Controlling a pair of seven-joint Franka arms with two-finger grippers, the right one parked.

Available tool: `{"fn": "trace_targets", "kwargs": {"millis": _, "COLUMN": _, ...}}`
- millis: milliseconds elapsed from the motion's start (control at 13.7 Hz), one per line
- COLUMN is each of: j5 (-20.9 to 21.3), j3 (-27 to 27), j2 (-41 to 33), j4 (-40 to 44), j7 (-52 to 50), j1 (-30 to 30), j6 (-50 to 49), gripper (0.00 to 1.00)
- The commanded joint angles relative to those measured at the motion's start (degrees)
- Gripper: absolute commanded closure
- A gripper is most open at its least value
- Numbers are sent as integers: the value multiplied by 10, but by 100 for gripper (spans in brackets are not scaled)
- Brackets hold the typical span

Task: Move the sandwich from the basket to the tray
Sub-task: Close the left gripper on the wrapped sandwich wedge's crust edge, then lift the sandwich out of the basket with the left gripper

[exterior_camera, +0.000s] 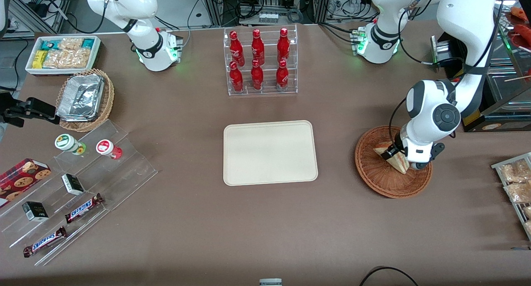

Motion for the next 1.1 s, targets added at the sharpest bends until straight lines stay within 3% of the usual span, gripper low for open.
{"fn": "trace_targets", "kwargs": {"millis": 0, "j5": 8, "j3": 1, "j2": -7, "j4": -8, "j7": -8, "j1": -3, "j6": 6, "gripper": 100}}
{"fn": "trace_targets", "kwargs": {"millis": 293, "j5": 48, "j3": -1, "j2": -32, "j4": 9, "j7": -4, "j1": -3, "j6": -55, "gripper": 100}}
{"fn": "trace_targets", "kwargs": {"millis": 512, "j5": 48, "j3": -12, "j2": -35, "j4": 70, "j7": 61, "j1": -7, "j6": -139, "gripper": 100}}
{"fn": "trace_targets", "kwargs": {"millis": 732, "j5": 47, "j3": -62, "j2": -29, "j4": 125, "j7": 65, "j1": -9, "j6": -197, "gripper": 100}}
{"fn": "trace_targets", "kwargs": {"millis": 1024, "j5": 36, "j3": -124, "j2": -20, "j4": 163, "j7": 64, "j1": -11, "j6": -200, "gripper": 100}}
